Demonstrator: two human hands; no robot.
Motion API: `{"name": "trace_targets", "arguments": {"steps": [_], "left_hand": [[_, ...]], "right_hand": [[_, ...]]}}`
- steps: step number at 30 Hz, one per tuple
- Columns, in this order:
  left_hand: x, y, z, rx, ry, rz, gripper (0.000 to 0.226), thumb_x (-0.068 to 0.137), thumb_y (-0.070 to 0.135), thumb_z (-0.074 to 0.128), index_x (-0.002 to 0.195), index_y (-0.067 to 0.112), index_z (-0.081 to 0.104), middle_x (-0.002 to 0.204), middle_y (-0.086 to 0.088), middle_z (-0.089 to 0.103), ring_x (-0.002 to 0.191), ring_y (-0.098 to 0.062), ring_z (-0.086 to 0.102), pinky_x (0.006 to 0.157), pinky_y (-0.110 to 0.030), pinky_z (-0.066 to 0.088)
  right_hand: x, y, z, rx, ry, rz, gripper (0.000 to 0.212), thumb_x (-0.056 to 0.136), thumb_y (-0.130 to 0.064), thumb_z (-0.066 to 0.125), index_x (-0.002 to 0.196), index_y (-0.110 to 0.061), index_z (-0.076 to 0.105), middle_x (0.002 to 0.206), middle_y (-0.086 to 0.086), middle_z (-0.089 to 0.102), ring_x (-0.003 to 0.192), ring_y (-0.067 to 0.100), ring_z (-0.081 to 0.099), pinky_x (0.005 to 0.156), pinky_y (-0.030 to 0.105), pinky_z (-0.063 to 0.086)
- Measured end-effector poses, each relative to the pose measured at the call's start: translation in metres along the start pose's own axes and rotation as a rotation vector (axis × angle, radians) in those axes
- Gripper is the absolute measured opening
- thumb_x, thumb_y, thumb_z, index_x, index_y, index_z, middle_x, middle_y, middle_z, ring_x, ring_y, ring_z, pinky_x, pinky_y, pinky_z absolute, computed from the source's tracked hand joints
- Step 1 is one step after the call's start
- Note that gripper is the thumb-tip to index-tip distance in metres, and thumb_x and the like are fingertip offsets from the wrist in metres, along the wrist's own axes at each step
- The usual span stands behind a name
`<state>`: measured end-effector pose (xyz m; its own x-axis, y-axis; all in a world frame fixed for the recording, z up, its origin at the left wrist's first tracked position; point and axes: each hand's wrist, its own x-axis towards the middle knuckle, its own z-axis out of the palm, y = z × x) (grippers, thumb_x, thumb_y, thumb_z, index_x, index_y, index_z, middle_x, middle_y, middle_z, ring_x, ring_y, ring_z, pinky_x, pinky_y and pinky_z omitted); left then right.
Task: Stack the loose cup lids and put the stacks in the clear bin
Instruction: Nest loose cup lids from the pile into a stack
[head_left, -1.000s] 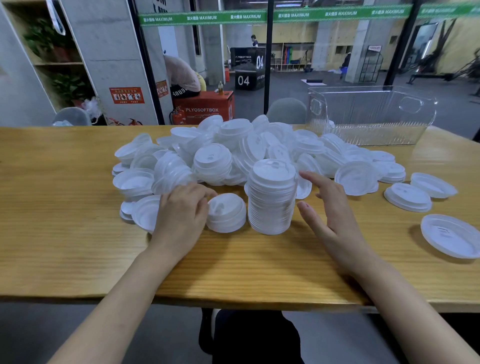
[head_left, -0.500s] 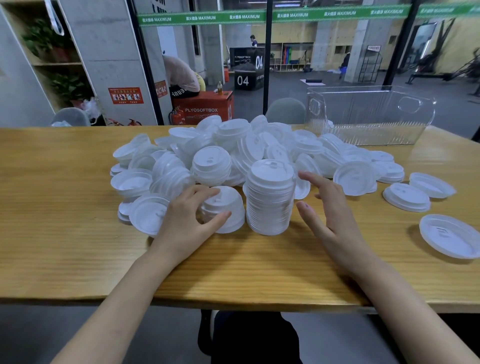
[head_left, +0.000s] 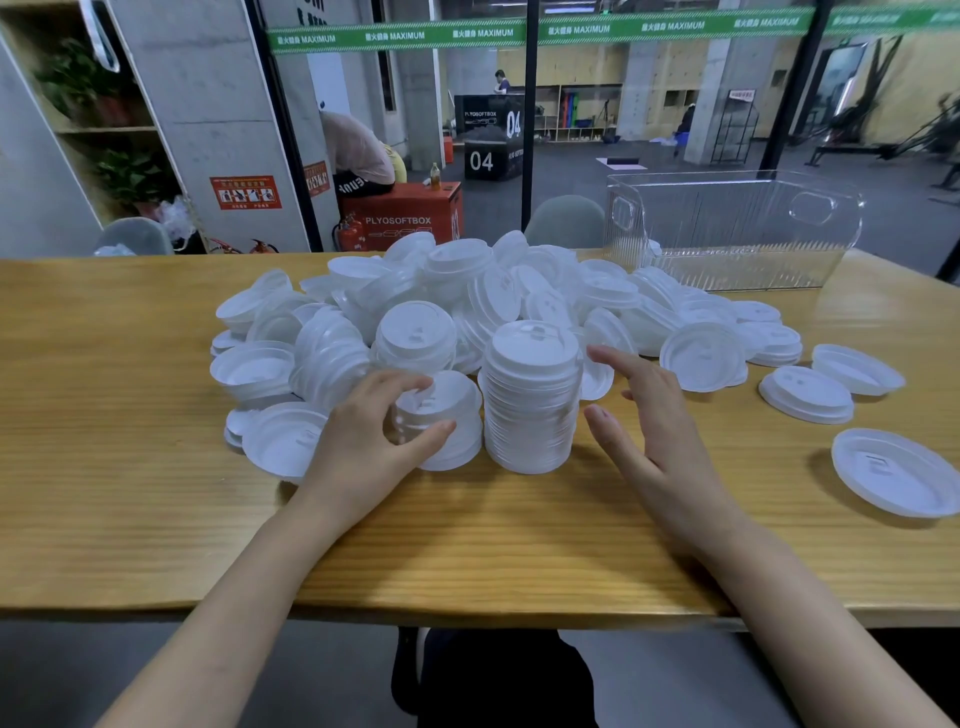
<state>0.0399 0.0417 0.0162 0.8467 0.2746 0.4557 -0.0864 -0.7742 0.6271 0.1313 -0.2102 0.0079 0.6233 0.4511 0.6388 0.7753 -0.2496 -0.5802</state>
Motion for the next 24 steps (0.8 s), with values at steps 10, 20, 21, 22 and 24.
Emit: {"name": "trace_targets", "arguments": {"steps": [10, 20, 21, 22, 24], "left_hand": [[0.007, 0.005, -0.008, -0.286, 0.023, -0.144, 0.046, 0.073, 0.061, 0.074, 0.113, 0.043, 0.062, 0.116, 0.019, 0.06, 0.106, -0.006, 0.057, 0.087, -0.022, 0.043], [0.033, 0.04, -0.013, -0.566, 0.025, -0.149, 0.04, 0.076, 0.056, 0.073, 0.109, 0.036, 0.066, 0.112, 0.011, 0.07, 0.101, 0.002, 0.063, 0.078, -0.015, 0.047], [0.036, 0.043, -0.012, -0.534, 0.021, -0.13, 0.044, 0.074, 0.06, 0.074, 0.111, 0.037, 0.066, 0.113, 0.012, 0.069, 0.103, 0.0, 0.063, 0.079, -0.016, 0.049], [0.039, 0.045, -0.01, -0.489, 0.014, -0.107, 0.048, 0.071, 0.062, 0.072, 0.113, 0.039, 0.066, 0.113, 0.014, 0.067, 0.106, -0.001, 0.062, 0.082, -0.019, 0.049], [0.044, 0.051, -0.005, -0.406, -0.013, -0.05, 0.048, 0.07, 0.061, 0.07, 0.113, 0.041, 0.066, 0.113, 0.02, 0.066, 0.111, 0.001, 0.057, 0.092, -0.022, 0.045]], "right_hand": [[0.001, 0.003, 0.001, -0.011, -0.003, -0.003, 0.043, 0.096, -0.052, 0.042, 0.138, -0.045, 0.036, 0.138, -0.029, 0.041, 0.126, 0.006, 0.039, 0.105, 0.015, 0.029], [0.001, 0.005, 0.002, -0.024, 0.013, -0.009, 0.043, 0.096, -0.052, 0.042, 0.138, -0.043, 0.036, 0.138, -0.03, 0.041, 0.129, 0.006, 0.038, 0.106, 0.014, 0.028], [0.001, 0.005, 0.001, -0.026, 0.019, -0.012, 0.042, 0.097, -0.052, 0.042, 0.138, -0.044, 0.036, 0.137, -0.031, 0.04, 0.128, 0.006, 0.038, 0.106, 0.014, 0.028], [0.001, 0.004, 0.001, -0.026, 0.025, -0.015, 0.042, 0.097, -0.052, 0.043, 0.137, -0.047, 0.035, 0.136, -0.034, 0.04, 0.128, 0.006, 0.038, 0.106, 0.014, 0.028], [0.001, 0.004, 0.001, -0.023, 0.035, -0.022, 0.041, 0.097, -0.051, 0.043, 0.137, -0.048, 0.035, 0.135, -0.037, 0.038, 0.128, 0.005, 0.038, 0.106, 0.013, 0.028]]}}
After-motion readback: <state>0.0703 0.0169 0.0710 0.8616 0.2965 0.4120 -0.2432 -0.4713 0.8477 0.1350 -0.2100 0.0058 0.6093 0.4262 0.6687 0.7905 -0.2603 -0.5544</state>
